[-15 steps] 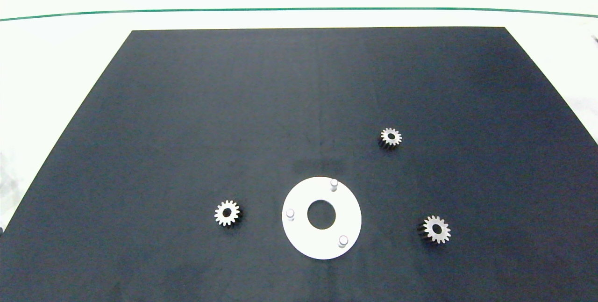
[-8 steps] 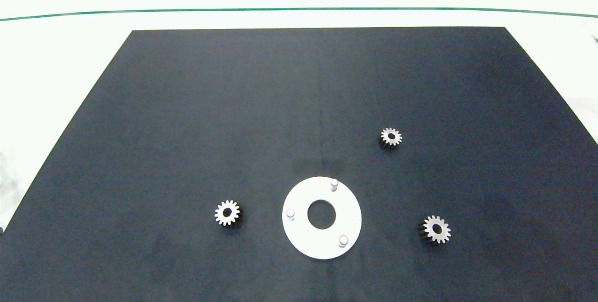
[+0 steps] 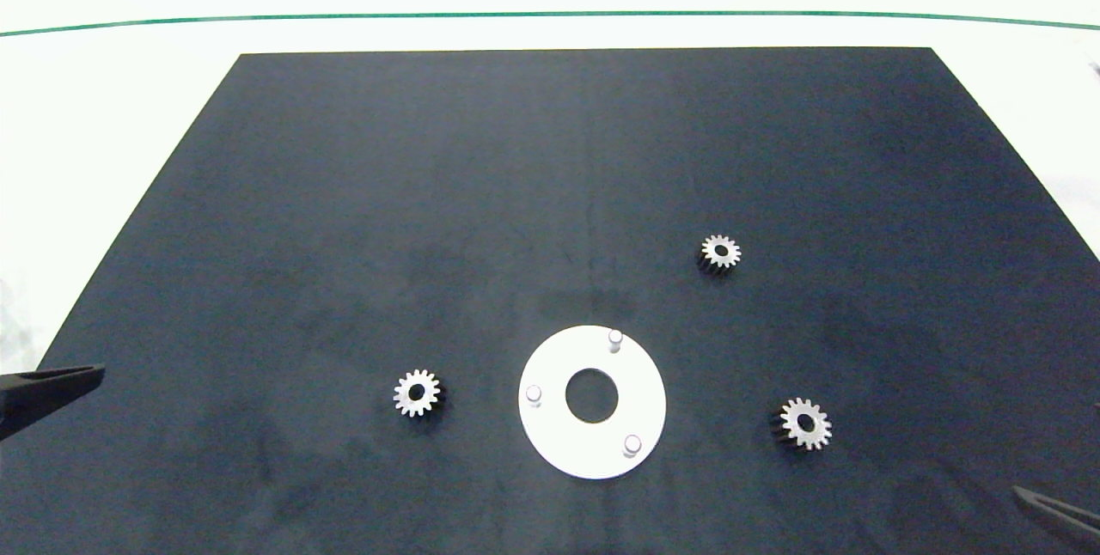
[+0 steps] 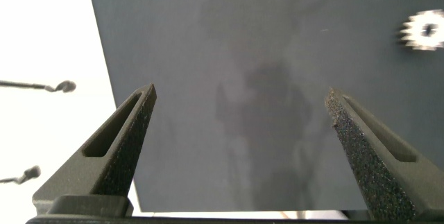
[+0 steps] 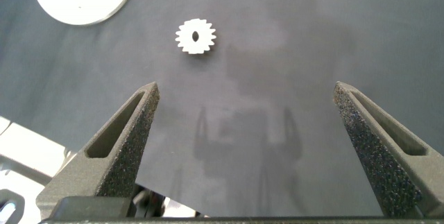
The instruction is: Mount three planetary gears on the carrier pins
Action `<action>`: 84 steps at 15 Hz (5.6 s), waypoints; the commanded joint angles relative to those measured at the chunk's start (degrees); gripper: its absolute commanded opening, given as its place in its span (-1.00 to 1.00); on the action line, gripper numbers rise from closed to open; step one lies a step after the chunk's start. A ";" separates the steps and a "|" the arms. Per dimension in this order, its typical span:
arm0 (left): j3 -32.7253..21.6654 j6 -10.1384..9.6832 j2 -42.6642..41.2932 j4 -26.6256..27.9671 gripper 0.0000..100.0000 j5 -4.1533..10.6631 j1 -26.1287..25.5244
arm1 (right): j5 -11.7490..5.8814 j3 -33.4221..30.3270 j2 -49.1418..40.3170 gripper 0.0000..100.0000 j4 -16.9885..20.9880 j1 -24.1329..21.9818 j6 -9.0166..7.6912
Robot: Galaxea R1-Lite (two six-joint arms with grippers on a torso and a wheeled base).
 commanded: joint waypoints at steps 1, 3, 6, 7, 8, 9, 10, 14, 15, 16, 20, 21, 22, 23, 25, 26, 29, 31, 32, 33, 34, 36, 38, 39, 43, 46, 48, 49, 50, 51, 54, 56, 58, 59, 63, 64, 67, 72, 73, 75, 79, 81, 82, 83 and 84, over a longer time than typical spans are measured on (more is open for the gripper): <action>-1.30 0.06 5.02 0.41 1.00 0.58 -0.26 | -0.45 -3.26 14.14 1.00 0.12 5.76 -0.24; -1.38 0.06 4.84 1.55 1.00 0.58 -0.26 | -1.16 -5.28 20.64 1.00 -0.41 7.70 -0.24; -1.82 0.06 3.61 2.16 1.00 0.58 -0.44 | -3.71 -8.80 26.18 1.00 -0.32 10.07 -0.41; -1.82 0.06 3.35 3.13 1.00 0.58 -0.53 | -4.23 -9.85 27.94 1.00 -0.32 10.68 -0.94; -1.91 0.06 3.35 3.57 1.00 0.58 -0.61 | -4.94 -10.47 29.96 1.00 -0.32 11.30 -1.29; -2.00 0.06 3.26 3.57 1.00 0.58 -0.53 | -5.55 -10.99 31.45 1.00 -0.32 11.74 -1.29; -2.09 0.06 3.26 3.66 1.00 0.58 -0.44 | -6.17 -11.17 32.95 1.00 -0.32 12.71 -1.29; -2.09 0.06 2.73 3.66 1.00 0.58 -0.44 | -7.93 -12.40 38.04 1.00 -0.41 13.94 -1.38; -2.09 0.06 2.47 3.66 1.00 0.58 -0.44 | -8.72 -12.66 38.92 1.00 -0.41 13.94 -1.38; -2.09 0.06 2.29 3.75 1.00 0.58 -0.44 | -9.42 -12.84 39.63 1.00 -0.41 13.94 -1.64; -3.41 -0.03 1.94 6.73 1.00 0.58 -0.53 | -9.60 -13.54 41.82 1.00 -1.20 13.76 -1.73; -3.41 -0.03 1.68 6.73 1.00 0.58 -0.53 | -9.60 -13.54 41.82 0.98 -1.11 13.85 -1.82; -3.41 -0.03 1.42 6.73 1.00 0.58 -0.53 | -9.68 -13.28 41.91 0.92 -1.02 13.85 -1.82; -3.32 -0.03 1.33 6.73 1.00 0.58 -0.53 | -9.95 -13.10 41.91 0.89 -1.02 13.85 -1.82; -3.32 -0.20 1.33 6.73 1.00 0.58 -0.53 | -11.09 -12.58 42.35 0.80 -1.02 13.76 -1.73; -3.49 -0.20 1.33 6.73 1.00 0.58 -0.44 | -11.70 -12.40 42.53 0.77 -1.02 13.67 -1.73; -3.76 -0.29 1.24 6.73 1.00 0.58 -0.44 | -11.70 -12.49 43.23 0.65 -1.11 13.67 -1.73; -3.76 -0.29 1.24 6.73 1.00 0.58 -0.35 | -11.62 -12.66 43.32 0.56 -1.37 13.41 -1.73; -3.67 -0.20 1.24 6.73 1.00 0.58 -0.35 | -11.62 -12.66 43.32 0.53 -1.72 13.32 -1.73; -3.67 -0.29 1.24 6.73 1.00 0.58 -0.26 | -11.62 -12.58 43.41 0.50 -2.08 12.97 -1.73; -3.67 -0.20 1.24 6.73 1.00 0.58 -0.18 | -11.62 -12.66 43.67 0.44 -2.25 12.53 -1.73; -3.76 -0.20 1.06 7.00 1.00 0.58 -0.09 | -11.62 -12.49 43.67 0.38 -2.78 12.44 -1.73; -5.25 -0.29 0.98 9.46 1.00 0.58 -0.09 | -11.62 -12.58 43.67 0.29 -2.87 12.35 -1.82; -5.60 -0.29 0.89 10.16 1.00 0.58 -0.18 | -11.62 -12.58 43.58 0.26 -2.87 12.35 -1.82; -5.69 -0.29 0.54 10.07 1.00 0.58 -0.18 | -11.62 -12.49 43.67 0.08 -2.87 12.44 -1.82; -5.69 -0.29 0.62 9.99 1.00 0.50 -0.09 | -11.70 -12.49 43.49 -0.04 -2.87 12.62 -1.82; -5.60 -0.38 0.62 9.99 1.00 0.58 -0.18 | -11.62 -12.49 43.58 -0.10 -2.87 12.62 -1.73; -5.60 -0.38 0.62 9.99 1.00 0.50 -0.18 | -11.62 -12.40 43.58 -0.16 -2.87 12.71 -1.73; -5.60 -0.38 0.54 9.99 1.00 0.50 -0.18 | -11.53 -12.40 43.58 -0.19 -2.96 12.79 -1.73; -5.69 -0.47 0.54 9.81 1.00 0.50 -0.18 | -11.35 -12.31 43.41 -0.22 -2.96 12.79 -1.73; -5.96 -0.56 -0.08 9.28 1.00 0.50 -0.18 | -11.26 -10.64 42.79 -0.34 -6.12 13.58 -1.64; -6.13 -0.56 -0.52 9.28 1.00 0.50 -0.18 | -11.09 -10.47 42.26 -0.43 -8.76 14.99 -1.64; -6.22 -0.56 -0.69 9.37 1.00 0.50 -0.26 | -11.53 -11.70 39.80 -0.44 -8.76 18.59 -1.73; -6.22 -0.56 -0.69 9.37 1.00 0.50 -0.18 | -11.62 -12.22 39.36 -0.44 -8.58 19.56 -1.73; -6.22 -0.56 -0.96 9.46 1.00 0.50 -0.18 | -11.62 -24.79 40.94 -0.44 3.37 26.86 -1.20; -6.22 -0.56 -0.96 9.55 1.00 0.50 -0.09 | -11.62 -27.25 42.88 -0.44 4.95 27.73 -1.20; -6.13 -0.47 -1.04 9.55 1.00 0.50 -0.09 | -11.62 -33.93 47.19 -0.44 12.07 30.20 -1.56; -6.22 -0.47 -1.48 9.55 1.00 0.50 0.09 | -11.97 -36.22 51.40 -0.44 13.74 33.54 -1.56; -6.22 -0.47 -1.57 9.55 1.00 0.50 0.18 | -12.32 -36.31 52.28 -0.44 13.66 33.98 -1.56; -5.96 -0.38 -1.75 9.55 1.00 0.58 0.09 | -12.50 -36.83 53.86 -0.44 13.66 34.50 -1.29; -5.78 -0.29 -2.71 9.64 1.00 0.50 0.00 | -12.50 -37.01 54.74 -0.44 13.66 34.59 -1.20; -5.78 -0.29 -2.63 9.64 1.00 0.58 0.09 | -12.50 -37.01 55.27 -0.44 13.39 34.41 -1.20; -5.78 -0.29 -2.71 9.64 1.00 0.58 0.18 | -13.11 -37.01 55.45 -0.44 12.95 34.33 -1.29; -5.78 -0.29 -2.71 9.64 1.00 0.58 0.26 | -14.25 -37.01 55.62 -0.44 12.34 34.24 -1.20; -5.78 -0.20 -2.71 9.64 1.00 0.58 0.18 | -14.69 -37.01 55.97 -0.44 11.90 34.24 -1.20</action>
